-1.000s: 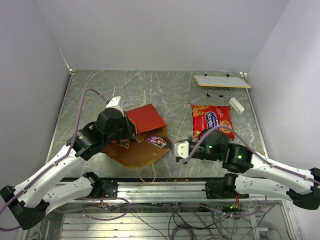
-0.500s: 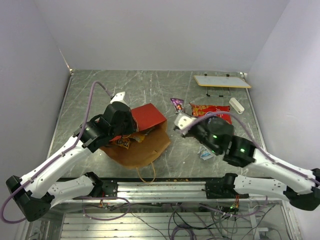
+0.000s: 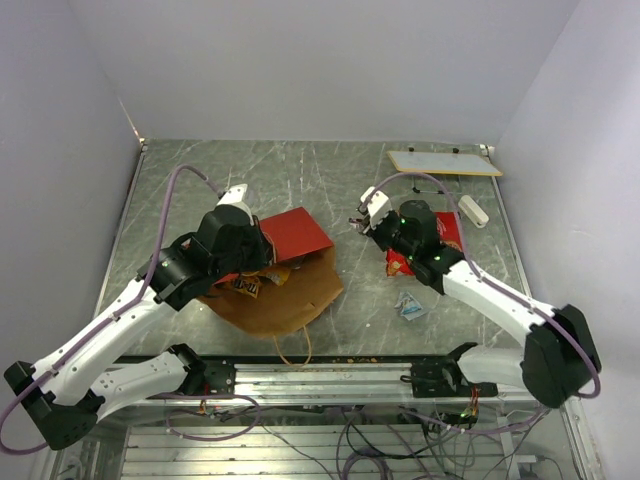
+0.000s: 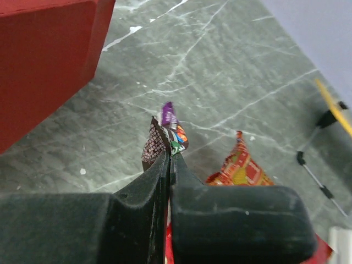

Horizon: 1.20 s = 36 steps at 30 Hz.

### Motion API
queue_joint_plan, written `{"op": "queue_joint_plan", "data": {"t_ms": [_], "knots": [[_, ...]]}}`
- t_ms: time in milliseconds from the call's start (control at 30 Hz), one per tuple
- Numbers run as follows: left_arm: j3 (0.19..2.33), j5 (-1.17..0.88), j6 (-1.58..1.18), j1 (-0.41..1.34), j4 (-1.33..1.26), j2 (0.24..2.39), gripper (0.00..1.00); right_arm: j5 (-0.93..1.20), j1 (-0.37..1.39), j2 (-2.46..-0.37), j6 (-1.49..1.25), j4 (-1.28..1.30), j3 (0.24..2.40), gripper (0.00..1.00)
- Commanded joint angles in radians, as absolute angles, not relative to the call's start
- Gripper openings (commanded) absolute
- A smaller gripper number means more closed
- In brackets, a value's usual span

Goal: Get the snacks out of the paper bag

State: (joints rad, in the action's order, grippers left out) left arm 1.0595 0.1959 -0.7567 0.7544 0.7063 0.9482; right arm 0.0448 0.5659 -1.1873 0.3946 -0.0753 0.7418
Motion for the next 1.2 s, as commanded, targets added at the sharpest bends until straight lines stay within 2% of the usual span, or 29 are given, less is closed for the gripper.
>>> {"op": "queue_joint_plan", "data": {"t_ms": [0, 200, 667, 800, 867, 967, 1167], "knots": [[1.093, 0.138, -0.714, 0.750, 0.654, 0.949, 0.07, 0.153, 0.535, -1.285, 0.297, -0.258, 0.736, 0.00], [1.089, 0.116, -0.684, 0.749, 0.611, 0.940, 0.07, 0.113, 0.522, -1.350, 0.305, -0.192, 0.701, 0.00], [1.105, 0.137, -0.650, 0.748, 0.606, 0.955, 0.07, 0.072, 0.522, -1.198, 0.206, -0.097, 0.535, 0.00], [1.144, 0.137, -0.646, 0.748, 0.636, 0.987, 0.07, 0.100, 0.521, -1.064, 0.183, -0.128, 0.480, 0.26], [1.136, 0.139, -0.648, 0.747, 0.632, 0.989, 0.07, 0.156, 0.521, -1.010, 0.206, -0.148, 0.447, 0.36], [1.109, 0.165, -0.693, 0.746, 0.624, 0.976, 0.07, 0.214, 0.522, -0.952, 0.238, -0.086, 0.460, 0.41], [1.093, 0.157, -0.726, 0.745, 0.609, 0.963, 0.07, 0.297, 0.523, -0.843, 0.292, -0.086, 0.464, 0.41]]}}
